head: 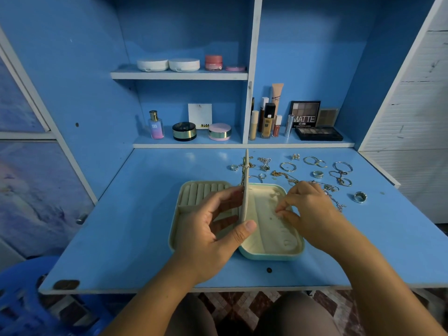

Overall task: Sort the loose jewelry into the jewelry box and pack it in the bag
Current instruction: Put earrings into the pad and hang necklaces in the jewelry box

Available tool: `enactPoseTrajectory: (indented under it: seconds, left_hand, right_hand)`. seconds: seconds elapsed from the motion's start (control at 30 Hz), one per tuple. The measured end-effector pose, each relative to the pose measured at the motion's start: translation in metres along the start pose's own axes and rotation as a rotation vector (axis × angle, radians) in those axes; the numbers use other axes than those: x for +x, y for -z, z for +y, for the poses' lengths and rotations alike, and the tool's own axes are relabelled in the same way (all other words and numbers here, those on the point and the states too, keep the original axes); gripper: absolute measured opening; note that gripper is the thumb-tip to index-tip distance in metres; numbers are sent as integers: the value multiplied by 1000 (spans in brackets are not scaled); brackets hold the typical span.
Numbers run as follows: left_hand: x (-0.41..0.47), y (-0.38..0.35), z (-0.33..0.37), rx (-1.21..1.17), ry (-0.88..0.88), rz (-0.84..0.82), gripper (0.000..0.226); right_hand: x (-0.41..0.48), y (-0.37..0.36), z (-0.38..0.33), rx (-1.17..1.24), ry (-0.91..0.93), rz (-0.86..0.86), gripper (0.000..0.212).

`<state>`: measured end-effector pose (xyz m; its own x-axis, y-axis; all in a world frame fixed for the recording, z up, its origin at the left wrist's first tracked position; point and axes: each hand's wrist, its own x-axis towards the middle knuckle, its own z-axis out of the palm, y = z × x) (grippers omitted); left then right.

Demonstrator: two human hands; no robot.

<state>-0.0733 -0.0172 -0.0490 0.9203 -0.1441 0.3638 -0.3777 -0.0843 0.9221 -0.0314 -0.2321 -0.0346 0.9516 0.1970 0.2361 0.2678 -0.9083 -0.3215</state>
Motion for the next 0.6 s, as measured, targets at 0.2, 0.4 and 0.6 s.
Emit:
enactPoseTrajectory:
  seconds: [0.2,0.4,0.6]
  left_hand:
    - [0,1,2,4,8,-15,50]
    - [0,1,2,-5,9,-17,50]
    - [-1,1,2,-5,8,-21,50]
  right_hand:
    - [2,0,-6,-13,82,-110,16]
    - [3,-1,-9,-34,67,-122,19]
    - [4,1,-8,2,59,-62,16]
